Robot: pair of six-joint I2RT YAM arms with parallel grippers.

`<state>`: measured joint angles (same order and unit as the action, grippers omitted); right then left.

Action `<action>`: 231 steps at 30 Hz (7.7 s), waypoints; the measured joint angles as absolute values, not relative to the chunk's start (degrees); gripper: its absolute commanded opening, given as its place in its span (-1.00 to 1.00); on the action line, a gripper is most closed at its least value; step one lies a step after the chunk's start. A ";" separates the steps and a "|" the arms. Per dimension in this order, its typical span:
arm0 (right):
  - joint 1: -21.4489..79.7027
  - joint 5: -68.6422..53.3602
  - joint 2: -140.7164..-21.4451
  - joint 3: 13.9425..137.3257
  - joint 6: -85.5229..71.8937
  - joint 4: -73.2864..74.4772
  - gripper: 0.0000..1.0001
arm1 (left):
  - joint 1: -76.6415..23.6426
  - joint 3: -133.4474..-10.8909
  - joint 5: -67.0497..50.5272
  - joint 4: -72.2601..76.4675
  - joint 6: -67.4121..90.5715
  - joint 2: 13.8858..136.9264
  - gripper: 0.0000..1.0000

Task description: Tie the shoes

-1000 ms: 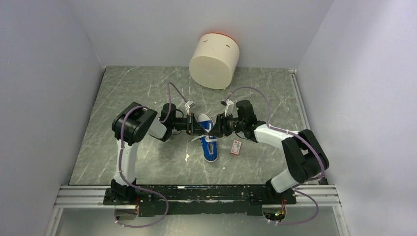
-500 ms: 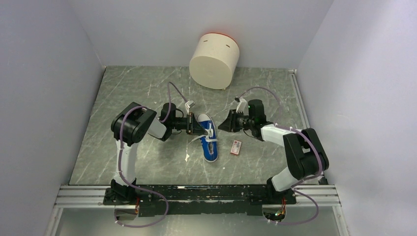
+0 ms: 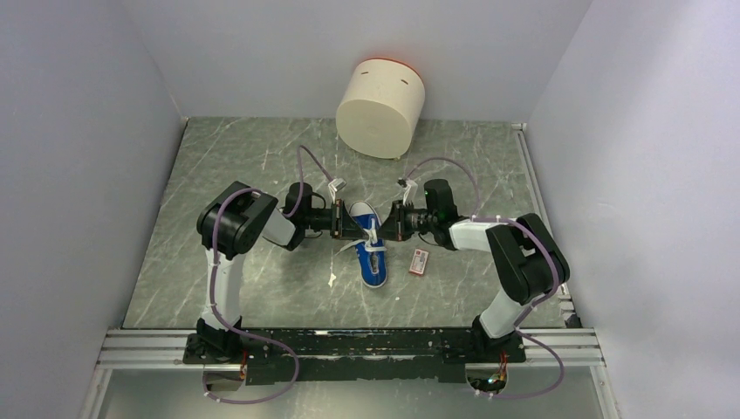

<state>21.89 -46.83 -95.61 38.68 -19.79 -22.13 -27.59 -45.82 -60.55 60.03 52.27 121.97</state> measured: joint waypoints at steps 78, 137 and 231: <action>24.51 -45.47 -95.59 35.66 -30.79 -28.36 -0.14 | -28.12 -44.42 -59.09 67.20 56.75 122.63 -0.90; 18.65 -45.01 -98.26 31.79 -26.52 -39.83 -0.77 | -26.65 -48.49 -56.84 36.56 37.39 113.89 -0.90; 25.56 -40.56 -94.24 32.88 -23.90 -33.32 -1.00 | -24.38 -46.44 -58.13 39.16 40.84 111.31 0.05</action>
